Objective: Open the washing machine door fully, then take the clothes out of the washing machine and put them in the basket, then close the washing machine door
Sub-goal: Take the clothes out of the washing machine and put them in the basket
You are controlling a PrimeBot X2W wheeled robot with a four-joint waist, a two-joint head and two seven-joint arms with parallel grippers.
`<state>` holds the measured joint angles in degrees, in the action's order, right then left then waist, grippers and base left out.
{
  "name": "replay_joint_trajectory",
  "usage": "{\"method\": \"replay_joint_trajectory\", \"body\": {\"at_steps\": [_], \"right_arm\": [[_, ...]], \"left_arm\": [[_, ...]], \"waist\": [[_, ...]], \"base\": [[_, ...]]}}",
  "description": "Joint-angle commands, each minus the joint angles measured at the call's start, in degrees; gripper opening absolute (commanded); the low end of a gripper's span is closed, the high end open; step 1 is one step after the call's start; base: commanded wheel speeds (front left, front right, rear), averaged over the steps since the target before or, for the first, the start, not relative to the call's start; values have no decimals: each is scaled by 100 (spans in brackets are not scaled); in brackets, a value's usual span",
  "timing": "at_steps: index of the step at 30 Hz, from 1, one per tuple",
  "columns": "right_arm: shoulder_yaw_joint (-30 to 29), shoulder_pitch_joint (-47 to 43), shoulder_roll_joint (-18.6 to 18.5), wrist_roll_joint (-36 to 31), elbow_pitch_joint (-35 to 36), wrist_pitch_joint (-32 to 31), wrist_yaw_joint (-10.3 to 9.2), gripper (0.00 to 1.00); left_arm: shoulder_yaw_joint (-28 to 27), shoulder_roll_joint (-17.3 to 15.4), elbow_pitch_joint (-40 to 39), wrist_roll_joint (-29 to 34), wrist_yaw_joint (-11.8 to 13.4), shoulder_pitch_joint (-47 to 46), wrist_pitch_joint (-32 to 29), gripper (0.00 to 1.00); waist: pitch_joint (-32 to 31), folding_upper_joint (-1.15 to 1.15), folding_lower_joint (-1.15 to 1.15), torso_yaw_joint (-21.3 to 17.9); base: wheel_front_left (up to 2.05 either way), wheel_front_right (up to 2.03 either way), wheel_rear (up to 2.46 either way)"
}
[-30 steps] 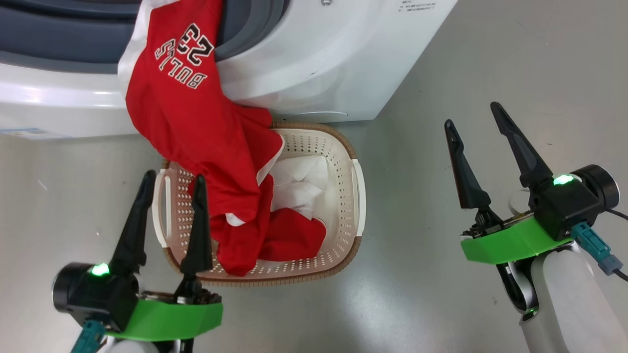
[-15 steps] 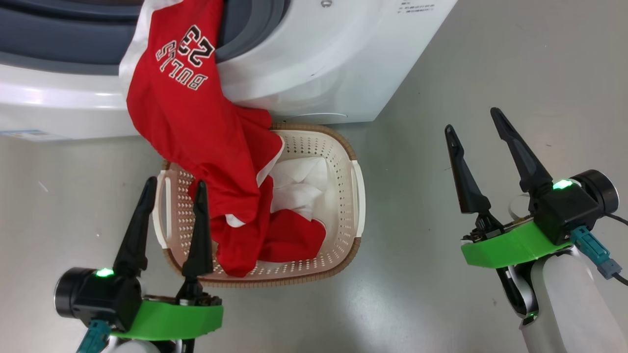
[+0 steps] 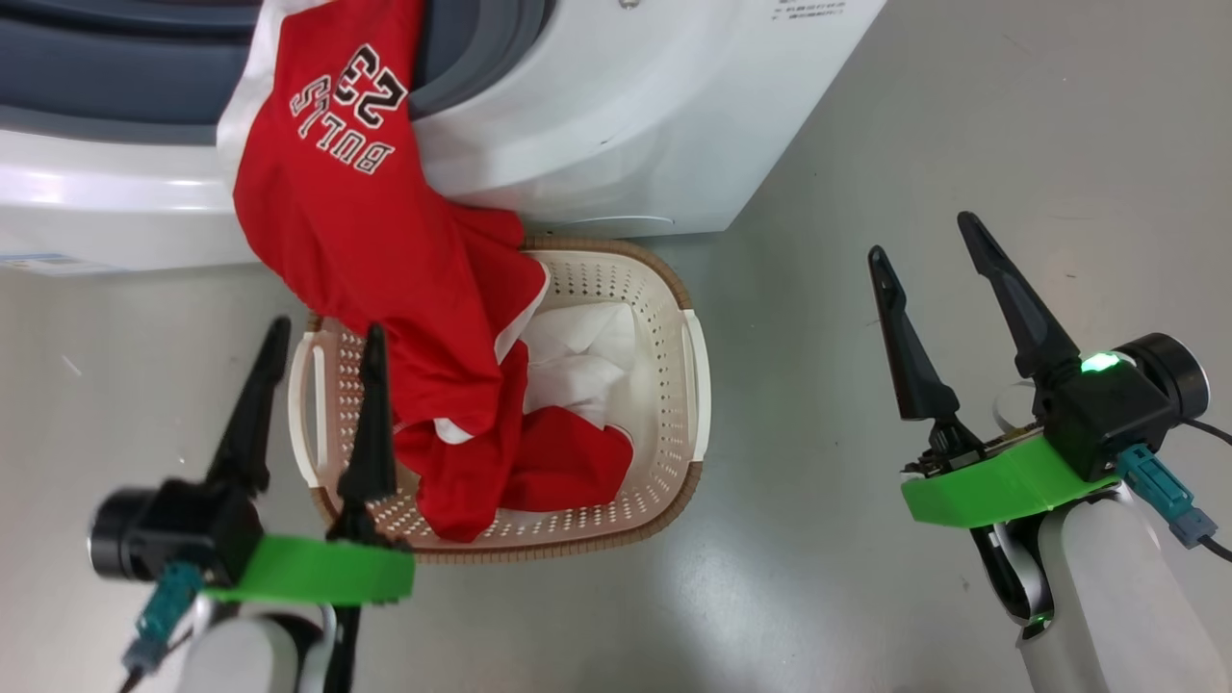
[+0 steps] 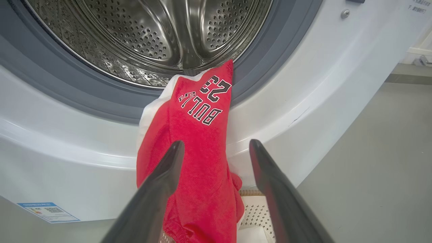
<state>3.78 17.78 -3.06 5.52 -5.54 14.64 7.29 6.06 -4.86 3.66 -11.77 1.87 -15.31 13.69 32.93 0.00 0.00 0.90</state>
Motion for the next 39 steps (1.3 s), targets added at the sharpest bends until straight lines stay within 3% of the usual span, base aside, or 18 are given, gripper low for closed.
{"method": "replay_joint_trajectory", "body": {"at_steps": [1, 13, 21, 28, 39], "right_arm": [[147, -37, 18, 49, 145, 36, 20, 100], [197, 60, 18, 64, 141, 36, 20, 100], [223, 123, 18, 105, 123, 36, 20, 100], [241, 155, 18, 136, 107, 36, 20, 100], [317, 236, 18, 194, 78, 36, 20, 100]], "left_arm": [[-202, -151, -39, -31, -55, -120, -23, 100], [-318, -517, 708, -360, -403, -1605, -591, 100], [-397, -745, 1260, -513, -377, -2636, -1466, 100], [-332, -810, 1936, -793, -508, -3350, -2386, 100], [-288, -889, 2843, -957, -587, -4053, -2771, 100]], "waist": [[13, 0, 0, -13], [121, 0, 0, -108], [191, 0, 0, -152], [265, 0, 0, -187], [330, 0, 0, -312]], "base": [[0, 0, 0], [0, 0, 0], [0, 0, 0], [0, 0, 0], [0, 0, 0]]}}
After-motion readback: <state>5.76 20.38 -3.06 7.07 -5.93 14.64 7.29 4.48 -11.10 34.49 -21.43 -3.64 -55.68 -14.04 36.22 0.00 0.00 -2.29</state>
